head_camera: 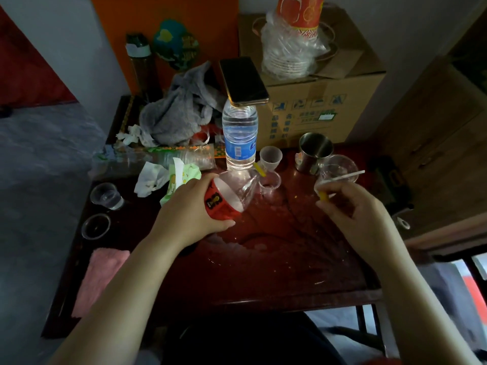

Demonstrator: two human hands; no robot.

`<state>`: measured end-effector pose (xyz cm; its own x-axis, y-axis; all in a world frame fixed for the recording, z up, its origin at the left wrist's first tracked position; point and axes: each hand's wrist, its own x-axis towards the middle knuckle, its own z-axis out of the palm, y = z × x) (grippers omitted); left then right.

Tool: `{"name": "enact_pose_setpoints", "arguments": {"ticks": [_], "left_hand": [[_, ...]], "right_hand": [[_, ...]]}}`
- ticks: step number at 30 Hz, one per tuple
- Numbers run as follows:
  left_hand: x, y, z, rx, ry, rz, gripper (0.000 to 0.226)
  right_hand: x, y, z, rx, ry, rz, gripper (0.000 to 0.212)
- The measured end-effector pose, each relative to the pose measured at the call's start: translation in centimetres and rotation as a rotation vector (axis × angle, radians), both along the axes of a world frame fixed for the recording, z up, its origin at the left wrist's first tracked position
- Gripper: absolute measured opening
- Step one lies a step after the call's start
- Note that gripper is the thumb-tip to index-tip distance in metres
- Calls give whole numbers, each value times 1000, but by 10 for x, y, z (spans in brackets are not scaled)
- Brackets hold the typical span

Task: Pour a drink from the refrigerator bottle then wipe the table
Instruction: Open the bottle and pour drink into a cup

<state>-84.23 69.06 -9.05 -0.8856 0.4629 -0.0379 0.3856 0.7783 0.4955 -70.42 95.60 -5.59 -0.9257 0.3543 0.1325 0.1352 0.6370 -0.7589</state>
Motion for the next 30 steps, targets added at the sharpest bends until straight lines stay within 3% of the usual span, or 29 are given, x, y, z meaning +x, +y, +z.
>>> {"name": "enact_pose_setpoints", "arguments": {"ticks": [14,30], "left_hand": [[-10,38,2,-149,-46,65,81],[-18,68,8,-291,3,100,94]], "right_hand": [[9,40,-40,-30,-118,45,23],[14,83,-57,-11,-164,69,24]]}}
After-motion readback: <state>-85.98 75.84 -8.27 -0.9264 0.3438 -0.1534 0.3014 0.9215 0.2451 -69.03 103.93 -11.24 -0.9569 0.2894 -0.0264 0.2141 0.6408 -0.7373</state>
